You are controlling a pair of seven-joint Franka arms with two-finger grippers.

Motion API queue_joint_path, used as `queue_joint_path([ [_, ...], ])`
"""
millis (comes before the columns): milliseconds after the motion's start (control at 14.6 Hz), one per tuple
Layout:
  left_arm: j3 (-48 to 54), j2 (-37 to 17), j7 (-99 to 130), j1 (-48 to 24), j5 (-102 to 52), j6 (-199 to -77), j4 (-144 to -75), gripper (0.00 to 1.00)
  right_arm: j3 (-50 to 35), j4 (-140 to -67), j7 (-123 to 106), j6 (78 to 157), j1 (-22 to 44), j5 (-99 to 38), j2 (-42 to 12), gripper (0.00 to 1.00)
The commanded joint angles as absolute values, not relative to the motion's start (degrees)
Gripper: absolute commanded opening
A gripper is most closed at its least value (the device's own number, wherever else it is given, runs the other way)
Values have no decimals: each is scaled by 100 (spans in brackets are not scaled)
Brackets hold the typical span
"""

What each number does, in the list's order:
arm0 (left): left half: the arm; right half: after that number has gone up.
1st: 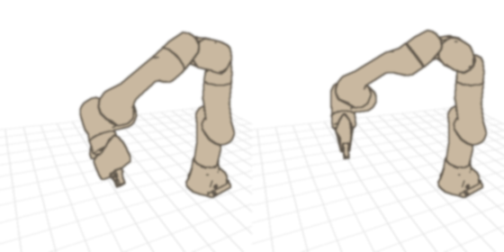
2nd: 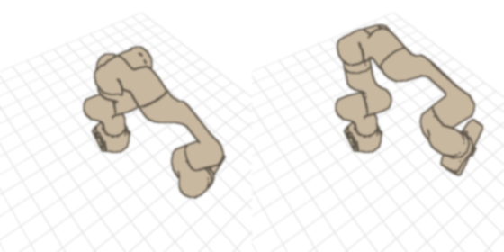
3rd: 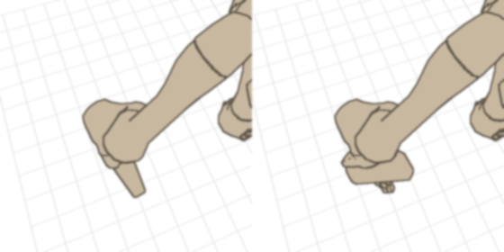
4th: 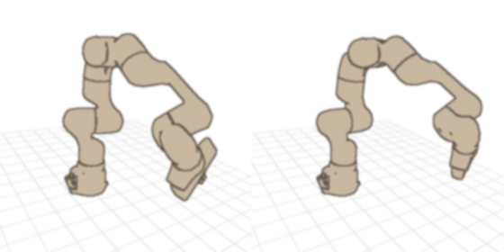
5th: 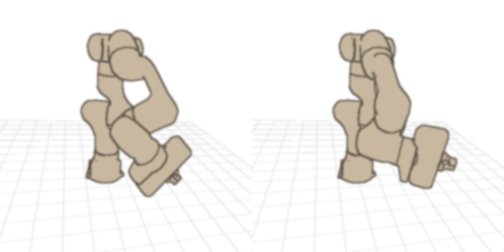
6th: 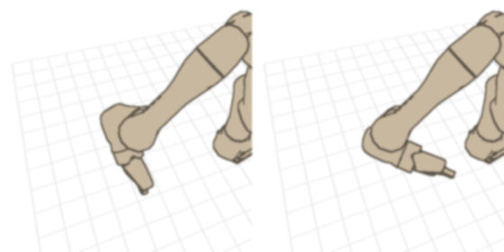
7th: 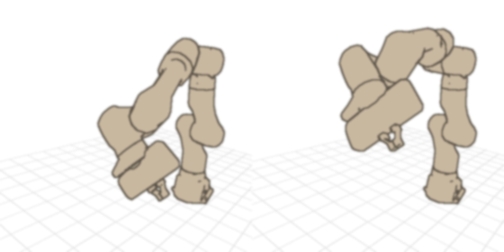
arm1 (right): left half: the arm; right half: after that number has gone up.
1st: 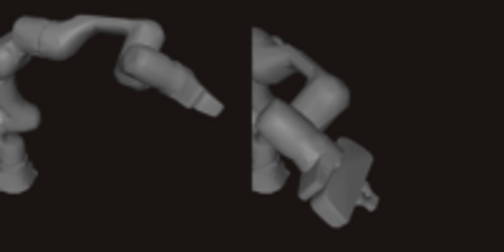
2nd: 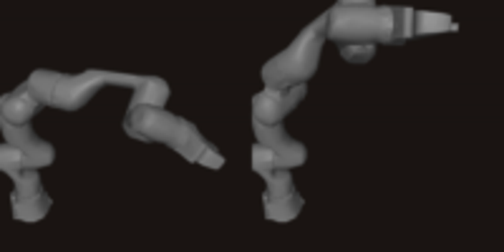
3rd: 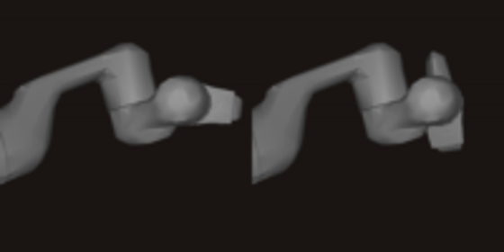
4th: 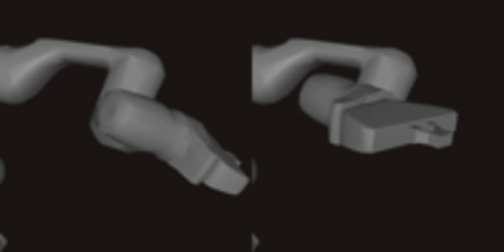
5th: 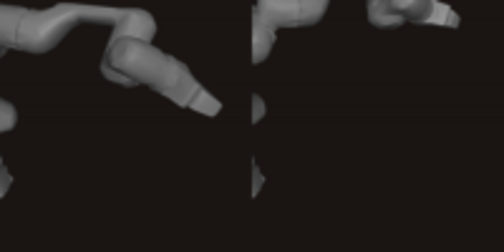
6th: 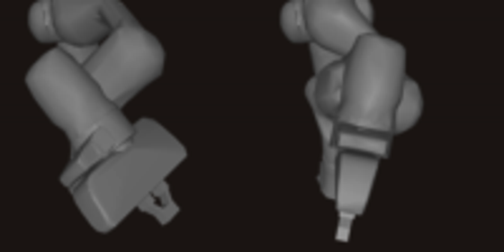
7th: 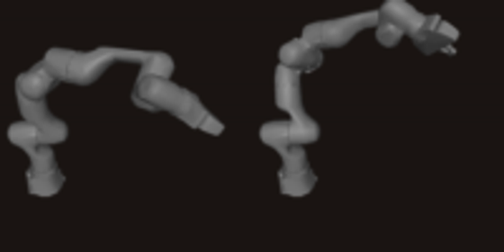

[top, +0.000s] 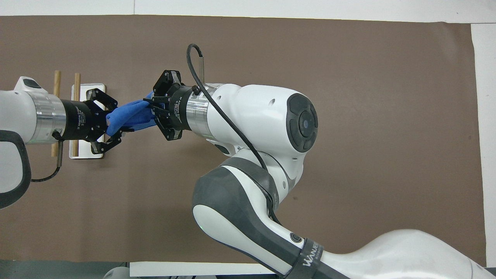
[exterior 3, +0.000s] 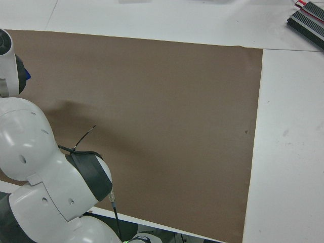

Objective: Right arm passes towel to left arm to hang
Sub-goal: 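Carry the towel toward the left gripper and close the left gripper on it, then open the right gripper and pull it back while the left gripper holds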

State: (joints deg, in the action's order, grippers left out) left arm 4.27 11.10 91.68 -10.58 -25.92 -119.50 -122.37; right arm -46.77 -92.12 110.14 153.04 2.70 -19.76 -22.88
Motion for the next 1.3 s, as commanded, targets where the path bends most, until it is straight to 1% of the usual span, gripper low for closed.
queue_joint_path([
  [0,378,1195,9080,-1195,-2663,-12085,-12375,0,-4755,-9097,11039,15354,272,-2030,-2399,0],
  [479,325,1002,6841,-897,-2654,-12050,-11971,0,-4755,-9097,11030,15346,272,-2030,-2399,0],
  [548,308,976,6490,-879,-2654,-12050,-11945,0,-4755,-9097,11030,15337,272,-2030,-2399,3],
  [616,299,967,6191,-809,-2654,-12032,-11892,0,-4746,-9097,11039,15311,264,-2048,-2399,22],
  [685,308,975,5970,-669,-2654,-11945,-11874,0,-4737,-9105,11030,15293,264,-2074,-2426,57],
  [753,308,976,5863,-633,-2654,-11849,-11848,0,-4737,-9114,10969,15267,272,-2005,-2408,99],
  [959,299,923,5801,-607,-2637,-11926,-11672,0,-4650,-9219,10497,15258,281,-1907,-2321,100],
  [1027,308,897,5749,-554,-2637,-11927,-11611,0,-4589,-9411,10085,15258,281,-1899,-2172,100],
  [1233,290,791,5136,-396,-2610,-11743,-11374,0,-4316,-10324,8391,15197,229,-1872,-1531,100],
])
